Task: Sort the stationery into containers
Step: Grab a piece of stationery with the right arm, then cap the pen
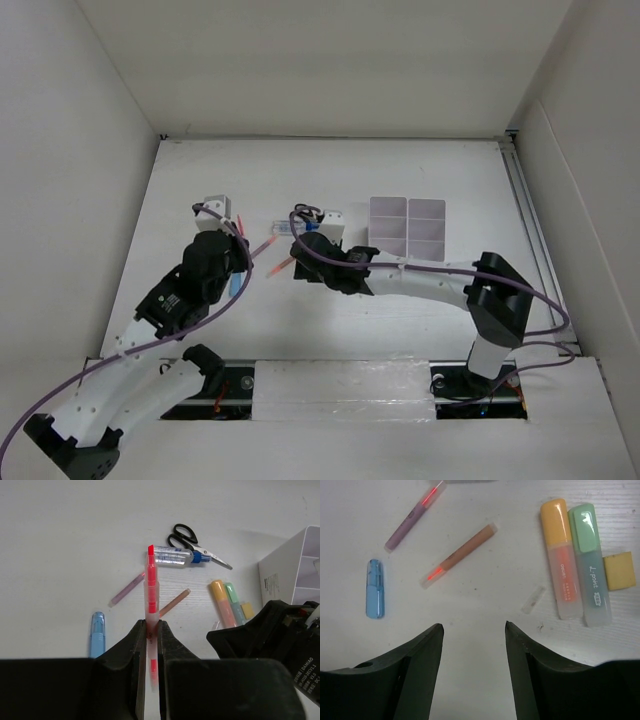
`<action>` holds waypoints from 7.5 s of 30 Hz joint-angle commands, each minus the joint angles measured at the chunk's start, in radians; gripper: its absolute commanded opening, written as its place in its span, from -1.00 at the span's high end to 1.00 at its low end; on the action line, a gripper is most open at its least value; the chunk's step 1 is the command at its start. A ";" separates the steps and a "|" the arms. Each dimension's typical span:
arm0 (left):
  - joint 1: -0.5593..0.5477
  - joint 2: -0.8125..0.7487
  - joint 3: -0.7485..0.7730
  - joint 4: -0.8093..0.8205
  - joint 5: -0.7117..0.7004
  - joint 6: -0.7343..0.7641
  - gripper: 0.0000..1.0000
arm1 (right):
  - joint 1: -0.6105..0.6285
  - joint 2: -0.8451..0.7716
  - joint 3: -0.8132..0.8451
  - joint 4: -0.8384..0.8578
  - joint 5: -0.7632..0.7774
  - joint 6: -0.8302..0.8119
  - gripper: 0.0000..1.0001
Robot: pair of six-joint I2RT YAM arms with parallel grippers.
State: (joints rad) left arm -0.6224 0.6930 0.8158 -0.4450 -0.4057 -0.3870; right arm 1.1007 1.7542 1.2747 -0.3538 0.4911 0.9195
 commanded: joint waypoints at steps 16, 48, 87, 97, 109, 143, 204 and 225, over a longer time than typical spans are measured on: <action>-0.005 -0.023 -0.018 0.069 0.111 0.046 1.00 | -0.075 0.132 0.012 -0.068 0.064 0.174 -0.08; -0.053 -0.082 -0.027 0.088 0.153 0.056 1.00 | -0.075 0.281 0.112 -0.237 0.064 0.326 0.05; -0.053 -0.153 -0.027 0.088 0.153 0.056 1.00 | -0.093 0.208 0.017 -0.226 -0.025 0.250 1.00; -0.053 -0.152 -0.049 0.144 0.373 0.105 1.00 | -0.189 -0.146 -0.115 0.174 -0.075 -0.177 1.00; -0.053 -0.090 -0.059 0.319 0.942 0.180 1.00 | -0.436 -0.378 -0.077 0.410 -0.402 -0.587 1.00; -0.002 -0.073 -0.110 0.462 0.973 0.030 1.00 | -0.447 -0.469 -0.325 1.273 -1.019 -0.244 1.00; -0.002 -0.070 -0.132 0.488 0.930 -0.027 1.00 | -0.285 -0.372 -0.466 1.601 -0.855 -0.139 1.00; -0.002 -0.098 -0.132 0.500 0.940 -0.018 1.00 | -0.303 -0.414 -0.517 1.555 -0.855 -0.171 1.00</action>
State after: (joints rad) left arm -0.6266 0.6090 0.6930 0.0044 0.5140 -0.4198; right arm 0.8043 1.3369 0.7555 1.1591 -0.3626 0.7628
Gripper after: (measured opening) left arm 0.044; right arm 0.089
